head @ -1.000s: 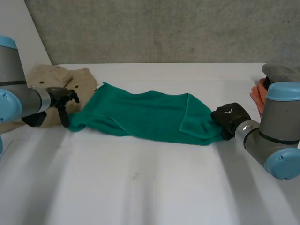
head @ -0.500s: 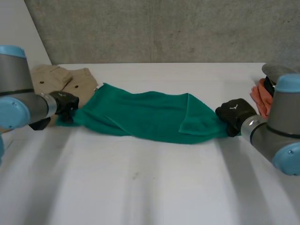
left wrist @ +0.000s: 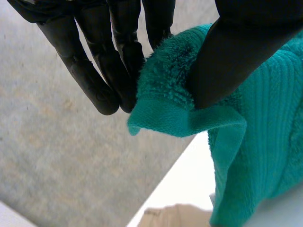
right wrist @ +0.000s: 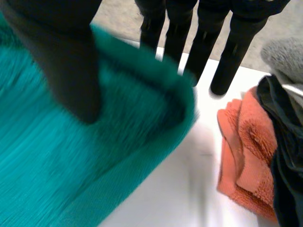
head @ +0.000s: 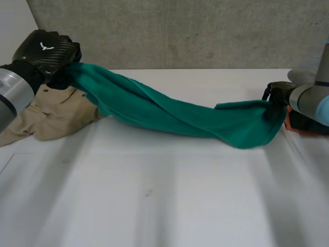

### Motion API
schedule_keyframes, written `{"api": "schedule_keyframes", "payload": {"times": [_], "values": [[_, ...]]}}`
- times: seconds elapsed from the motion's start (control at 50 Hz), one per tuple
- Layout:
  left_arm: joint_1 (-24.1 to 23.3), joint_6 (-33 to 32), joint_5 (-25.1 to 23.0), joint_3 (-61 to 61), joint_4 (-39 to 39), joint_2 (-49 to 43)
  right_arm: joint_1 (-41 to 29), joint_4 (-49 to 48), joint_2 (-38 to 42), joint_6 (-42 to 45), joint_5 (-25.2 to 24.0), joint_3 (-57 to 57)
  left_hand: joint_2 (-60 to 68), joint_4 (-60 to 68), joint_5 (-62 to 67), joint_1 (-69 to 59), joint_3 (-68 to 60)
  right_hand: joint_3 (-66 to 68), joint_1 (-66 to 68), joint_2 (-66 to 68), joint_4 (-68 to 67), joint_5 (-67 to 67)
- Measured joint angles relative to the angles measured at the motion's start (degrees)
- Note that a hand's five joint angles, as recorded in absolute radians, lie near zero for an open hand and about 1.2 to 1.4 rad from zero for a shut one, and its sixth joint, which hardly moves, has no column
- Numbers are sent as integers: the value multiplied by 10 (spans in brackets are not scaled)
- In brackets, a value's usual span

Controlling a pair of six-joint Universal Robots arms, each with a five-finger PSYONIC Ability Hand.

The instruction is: Fold the laundry.

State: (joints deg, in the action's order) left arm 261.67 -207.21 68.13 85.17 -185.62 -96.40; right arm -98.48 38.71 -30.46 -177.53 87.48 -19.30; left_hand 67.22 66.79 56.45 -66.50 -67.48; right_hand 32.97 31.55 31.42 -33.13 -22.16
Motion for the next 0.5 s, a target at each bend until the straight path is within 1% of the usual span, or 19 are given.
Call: {"api": "schedule_keyframes", "payload": {"times": [0.02, 0.04, 0.06, 0.14, 0.24, 0.38, 0.46, 0.5], "values": [[-3, 2, -1, 7, -11, 2, -2, 7, 12, 0, 8, 20, 0, 0, 0, 0, 0, -42, -41, -33, 41, 43], [-6, 4, -1, 13, -22, 3, -5, 15, 27, 3, 20, 46, 0, 0, 0, 0, 0, -117, -116, -109, 119, 119], [-11, 8, 0, 19, -32, 4, -8, 21, 39, 7, 34, 69, 0, 0, 0, 0, 0, -171, -160, -159, 172, 167], [-25, 21, 8, 23, -37, 6, -16, 26, 37, 29, 59, 83, 0, 0, 0, 0, 0, -210, -186, -194, 210, 197], [-42, 39, 19, 13, -18, 11, -22, 22, -18, 59, 55, 12, 0, 0, 0, 0, 0, -210, -186, -194, 210, 197], [-81, 78, 34, -25, 18, 27, -22, -10, -179, 142, 12, -231, 0, 0, 0, 0, 0, -207, -184, -191, 207, 194], [-112, 100, 51, -59, 37, 36, -21, -47, -274, 191, -16, -378, 0, 0, 0, 0, 0, -116, -103, -102, 120, 107], [-122, 105, 59, -72, 44, 37, -22, -74, -311, 207, -31, -440, 0, 0, 0, 0, 0, -99, -83, -88, 101, 86]]}}
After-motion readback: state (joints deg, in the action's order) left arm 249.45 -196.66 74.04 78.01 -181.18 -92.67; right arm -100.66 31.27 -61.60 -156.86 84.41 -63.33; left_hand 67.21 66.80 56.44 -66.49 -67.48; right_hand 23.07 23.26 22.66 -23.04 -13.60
